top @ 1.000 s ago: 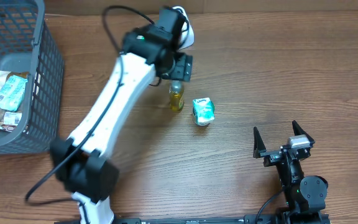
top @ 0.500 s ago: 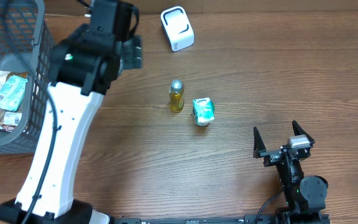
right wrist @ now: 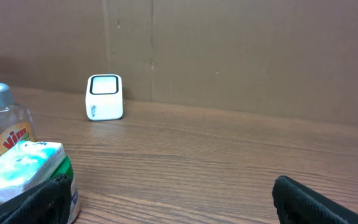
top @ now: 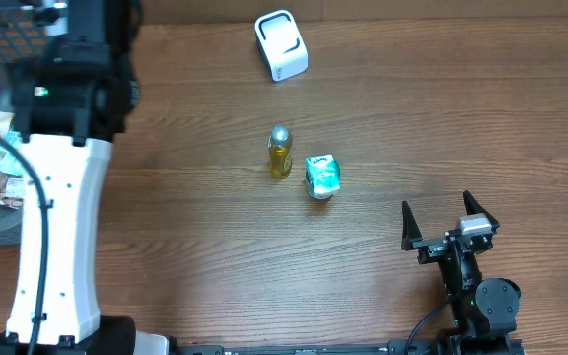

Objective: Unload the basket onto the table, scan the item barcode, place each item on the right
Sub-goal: 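Release the bottle and withdraw the left gripper to the basket, then reach into the basket and grasp the mint-green wet-wipes pack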

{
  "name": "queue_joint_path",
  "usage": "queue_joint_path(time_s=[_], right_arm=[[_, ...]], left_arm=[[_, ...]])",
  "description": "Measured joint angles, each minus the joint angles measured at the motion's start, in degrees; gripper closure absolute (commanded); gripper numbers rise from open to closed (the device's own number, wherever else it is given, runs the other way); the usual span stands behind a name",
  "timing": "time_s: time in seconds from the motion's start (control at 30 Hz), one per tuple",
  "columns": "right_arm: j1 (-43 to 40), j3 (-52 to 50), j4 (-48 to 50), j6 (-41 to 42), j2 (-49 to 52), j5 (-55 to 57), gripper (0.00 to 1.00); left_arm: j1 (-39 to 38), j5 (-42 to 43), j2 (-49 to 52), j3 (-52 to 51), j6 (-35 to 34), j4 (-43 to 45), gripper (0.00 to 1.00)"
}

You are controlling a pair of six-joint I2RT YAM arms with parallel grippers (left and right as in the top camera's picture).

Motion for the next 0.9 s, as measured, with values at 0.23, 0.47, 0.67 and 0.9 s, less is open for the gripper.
queue_joint_path(time_s=[0.23,0.47,0.67,0.9], right_arm=[[0.0,0.0,0.0,0.02,0.0,0.0,0.0],[0.0,0.0,-0.02,0.0,0.0,0.0,0.0],[0.0,0.0,-0.02,0.0,0.0,0.0,0.0],[0.0,0.0,0.0,0.02,0.0,0.0,0.0]], left_arm=[[9.68,4.37,0.0,0.0,0.04,0.31,0.0],[16.26,8.11,0.0,0.0,0.15,0.9,0.01],[20.09,9.4,0.0,0.0,0.15,1.07,0.0],[22.51,9.7,1.22,0.0,0.15,0.39,0.0]])
